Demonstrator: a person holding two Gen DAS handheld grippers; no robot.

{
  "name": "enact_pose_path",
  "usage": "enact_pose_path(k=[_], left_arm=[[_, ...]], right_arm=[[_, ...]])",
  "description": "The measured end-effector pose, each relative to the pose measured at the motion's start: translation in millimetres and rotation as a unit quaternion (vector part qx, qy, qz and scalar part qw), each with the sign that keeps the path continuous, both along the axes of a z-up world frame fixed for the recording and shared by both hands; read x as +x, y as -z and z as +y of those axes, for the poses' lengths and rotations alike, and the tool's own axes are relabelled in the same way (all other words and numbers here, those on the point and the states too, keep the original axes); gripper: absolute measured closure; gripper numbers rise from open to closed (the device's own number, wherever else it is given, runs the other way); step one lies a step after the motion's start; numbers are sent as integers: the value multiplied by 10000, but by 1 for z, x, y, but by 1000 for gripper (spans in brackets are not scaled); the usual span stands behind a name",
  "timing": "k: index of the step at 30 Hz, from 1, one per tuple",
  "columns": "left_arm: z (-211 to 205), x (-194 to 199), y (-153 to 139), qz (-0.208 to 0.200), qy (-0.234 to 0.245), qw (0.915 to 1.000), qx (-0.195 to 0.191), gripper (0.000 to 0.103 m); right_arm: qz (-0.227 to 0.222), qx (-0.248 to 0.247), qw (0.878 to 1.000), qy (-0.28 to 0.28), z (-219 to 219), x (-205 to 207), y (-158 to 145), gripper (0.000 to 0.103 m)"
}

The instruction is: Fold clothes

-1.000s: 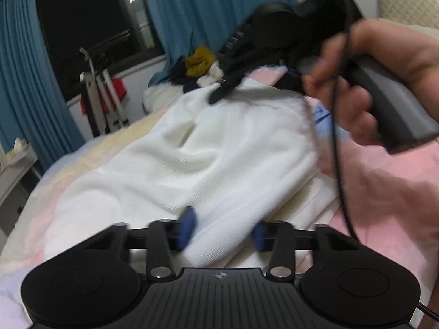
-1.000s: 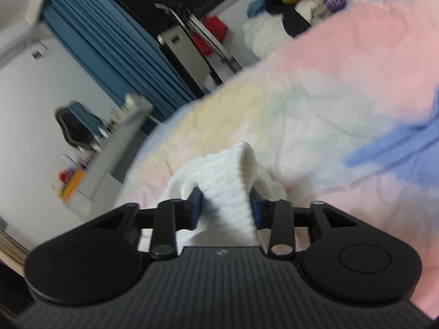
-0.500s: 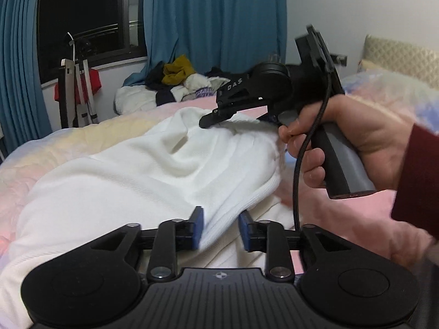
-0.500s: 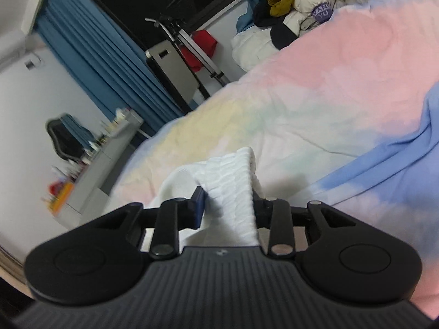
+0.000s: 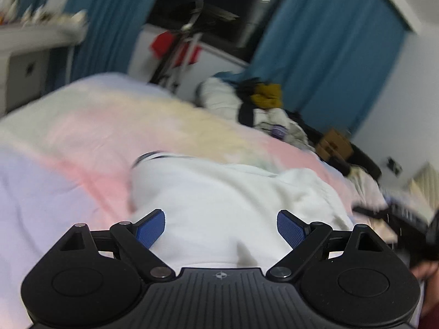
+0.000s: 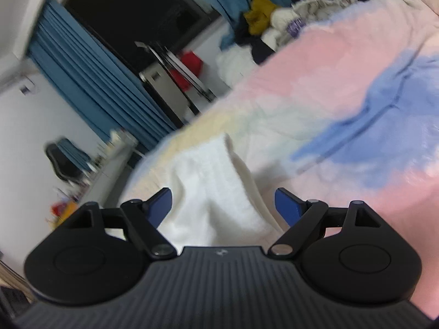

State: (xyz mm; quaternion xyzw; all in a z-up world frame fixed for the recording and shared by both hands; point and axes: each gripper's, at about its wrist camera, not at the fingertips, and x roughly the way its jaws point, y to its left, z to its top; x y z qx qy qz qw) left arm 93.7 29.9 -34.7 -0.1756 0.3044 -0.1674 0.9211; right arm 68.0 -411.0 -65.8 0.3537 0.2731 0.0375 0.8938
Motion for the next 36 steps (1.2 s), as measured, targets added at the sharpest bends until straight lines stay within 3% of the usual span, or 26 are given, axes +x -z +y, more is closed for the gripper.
enact_pose_path(k=[4, 8, 12, 22, 25, 29, 33, 36], left_arm=[[22, 15, 11, 487, -224, 9982, -260, 11], [28, 18, 17, 699, -286, 9963, -407, 9], [24, 22, 32, 959, -186, 9942, -447, 9], [29, 37, 50, 1171, -259, 9896, -800, 11], [30, 42, 55, 1212, -265, 9877, -950, 16], [28, 43, 58, 1186, -330, 9880, -934, 23], [29, 41, 57, 1107, -360, 9890, -908, 43], [26, 36, 47, 932, -394, 9919, -764, 58]], right_arm=[[662, -147, 9977, 11, 6, 9, 25, 18], [916, 451, 9943, -317, 9, 24, 51, 19], [1074, 683, 9901, -595, 20, 41, 71, 10], [100, 1025, 9860, -1312, 46, 41, 39, 8], [335, 1086, 9876, -1084, 47, 46, 49, 9], [766, 915, 9906, -665, 47, 51, 67, 39], [758, 647, 9936, -530, 55, 53, 55, 55], [454, 678, 9954, -503, 57, 47, 39, 66]])
